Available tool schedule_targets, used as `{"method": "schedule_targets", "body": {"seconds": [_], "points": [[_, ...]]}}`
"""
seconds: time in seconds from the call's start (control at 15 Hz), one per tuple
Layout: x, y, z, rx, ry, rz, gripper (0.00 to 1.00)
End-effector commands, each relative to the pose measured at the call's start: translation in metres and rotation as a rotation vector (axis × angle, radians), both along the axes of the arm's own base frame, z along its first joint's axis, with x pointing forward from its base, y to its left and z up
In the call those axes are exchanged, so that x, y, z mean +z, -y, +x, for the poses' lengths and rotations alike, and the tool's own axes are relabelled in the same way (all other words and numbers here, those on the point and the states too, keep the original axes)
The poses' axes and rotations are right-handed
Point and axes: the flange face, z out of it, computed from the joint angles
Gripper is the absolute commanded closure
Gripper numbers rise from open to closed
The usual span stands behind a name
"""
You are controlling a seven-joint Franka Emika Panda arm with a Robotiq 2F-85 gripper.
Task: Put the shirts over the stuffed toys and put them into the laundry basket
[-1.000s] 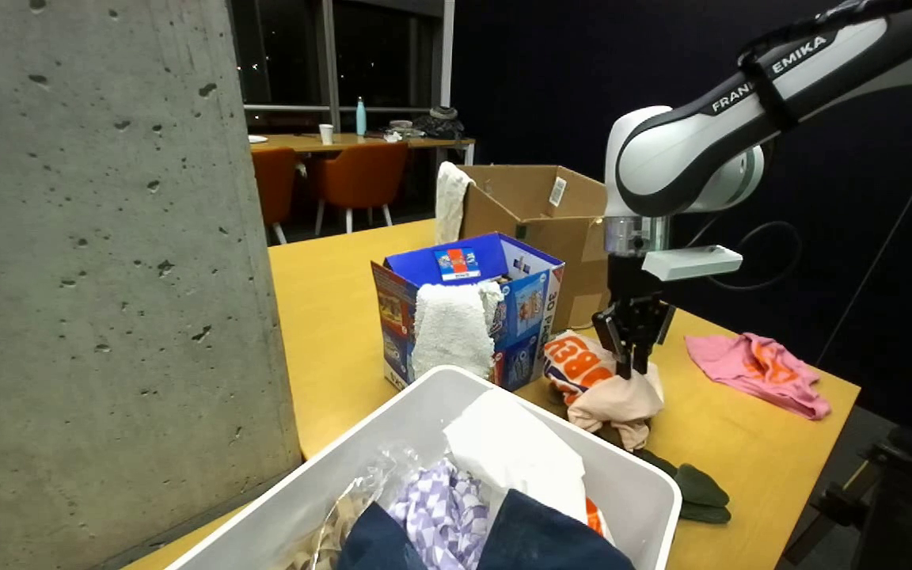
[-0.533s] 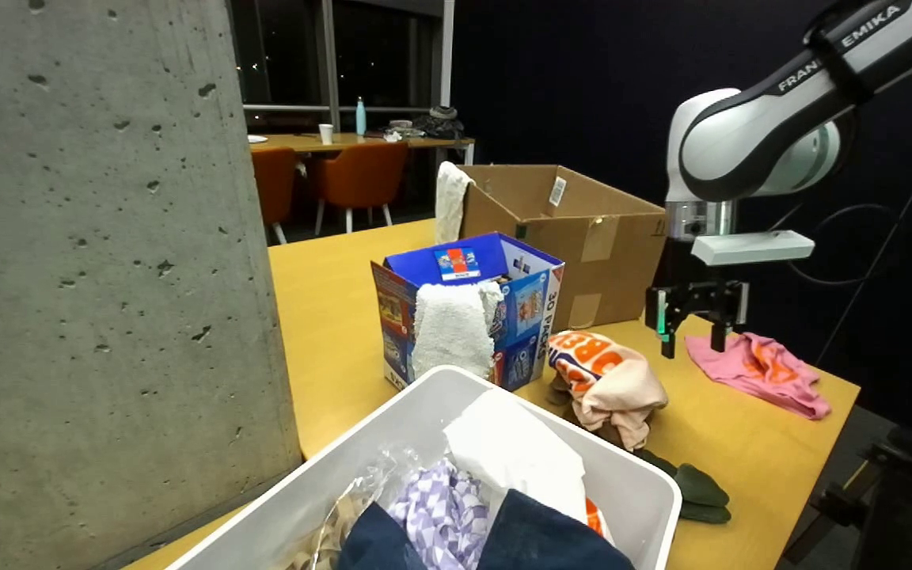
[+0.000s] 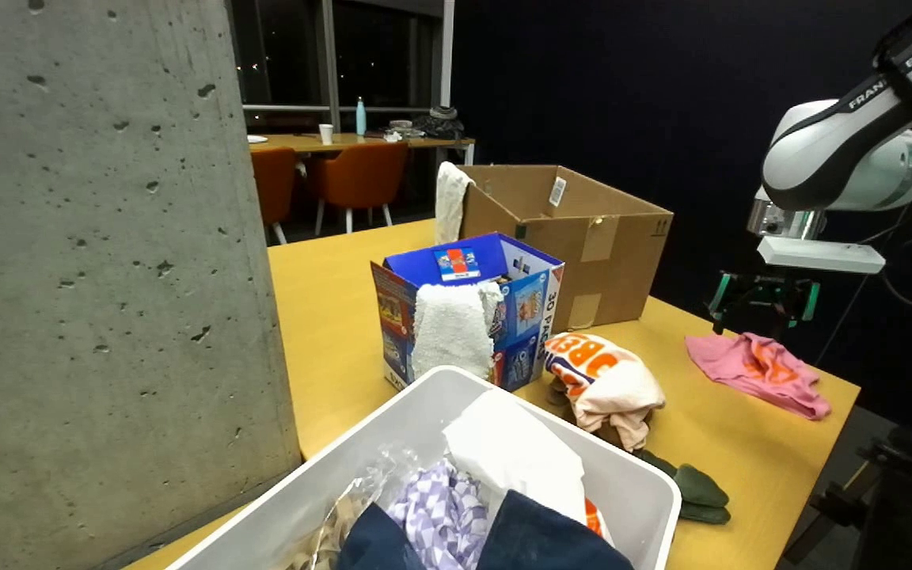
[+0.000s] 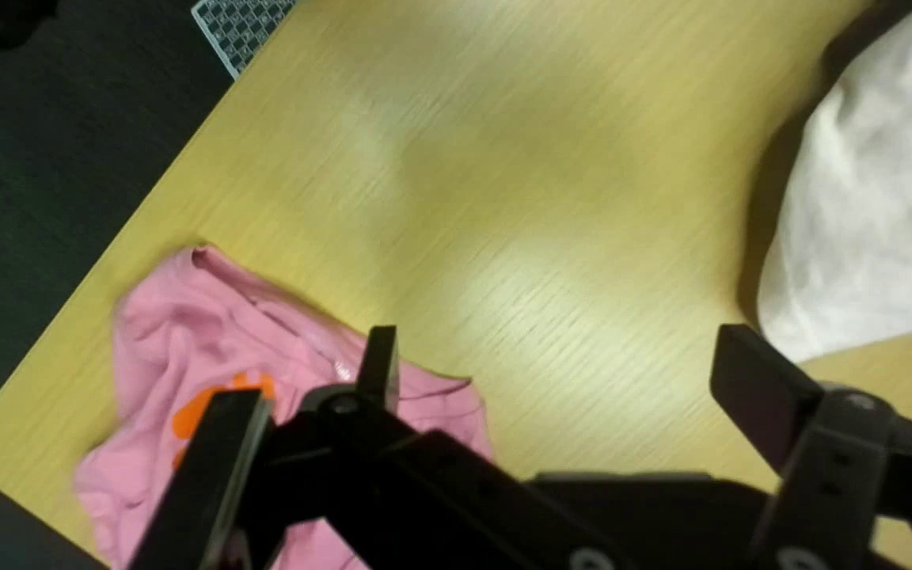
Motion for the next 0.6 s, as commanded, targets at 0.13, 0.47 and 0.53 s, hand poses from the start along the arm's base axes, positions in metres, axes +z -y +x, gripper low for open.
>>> {"method": "schedule_targets", "body": {"seconds": [0.13,0.47,0.53], "points": [[-0.028,0.040,-0.014,-0.119,0.023,-0.015,0.00],[-0.065,0.054,-0.035,-0.199,-0.042,-0.003,0.00],[-0.071,0.058,-0.038,-0.212,-0.055,0.000,0.00]]}}
